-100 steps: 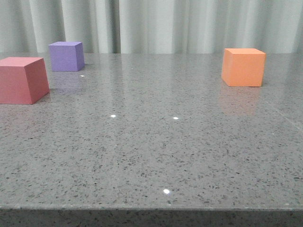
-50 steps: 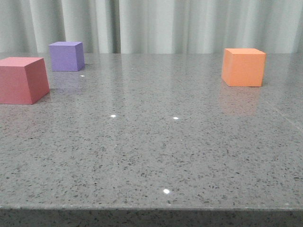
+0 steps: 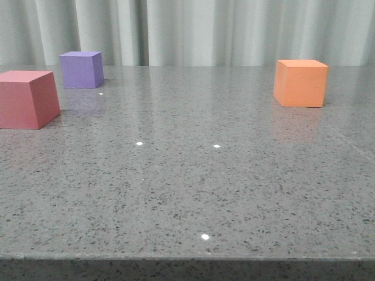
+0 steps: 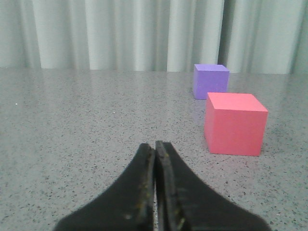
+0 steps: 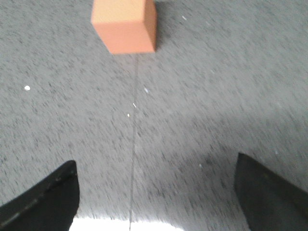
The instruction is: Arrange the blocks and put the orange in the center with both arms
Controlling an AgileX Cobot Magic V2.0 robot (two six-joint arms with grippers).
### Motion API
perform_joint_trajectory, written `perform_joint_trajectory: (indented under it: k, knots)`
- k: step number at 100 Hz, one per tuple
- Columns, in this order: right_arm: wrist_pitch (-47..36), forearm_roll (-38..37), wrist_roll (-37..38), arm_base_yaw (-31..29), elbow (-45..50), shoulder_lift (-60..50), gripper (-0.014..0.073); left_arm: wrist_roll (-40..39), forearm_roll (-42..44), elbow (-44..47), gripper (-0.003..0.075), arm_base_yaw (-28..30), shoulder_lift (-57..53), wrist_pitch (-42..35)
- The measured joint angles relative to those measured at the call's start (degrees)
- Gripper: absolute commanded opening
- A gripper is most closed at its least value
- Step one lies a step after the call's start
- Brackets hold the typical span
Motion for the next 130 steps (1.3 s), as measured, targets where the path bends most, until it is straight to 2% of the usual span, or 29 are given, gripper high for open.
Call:
perform_joint_trajectory:
  k: [30,64,86,119,124,130]
  knots:
    - [-1.54,-3.16,-0.26,4.99,-14.92,19.82,0.0645,0.0,0.0,0.0,-0.0019,0.0,0.0,0.0]
    - [-1.54,-7.22,-0.38,5.39,-29.21,38.31,0.0645,0.0,0.0,0.0,-0.0019,0.0,0.0,0.0]
    - [-1.54,-7.22,-0.38,5.39,-33.41,44.22,0.0645,0.0,0.0,0.0,-0.0019,0.0,0.0,0.0]
    - [-1.98,-6.13,-0.38,5.39,-33.94,46.55,0.0645,0.0,0.0,0.0,-0.0019,0.0,0.0,0.0]
    - [-2.1,-6.13,-0.38,5.39,-33.94,46.94,0.0629,0.0,0.0,0.0,-0.0019,0.0,0.0,0.0]
    - [-2.1,-6.13,-0.49,5.39,-33.94,47.46,0.057,0.0,0.0,0.0,-0.0019,0.0,0.0,0.0]
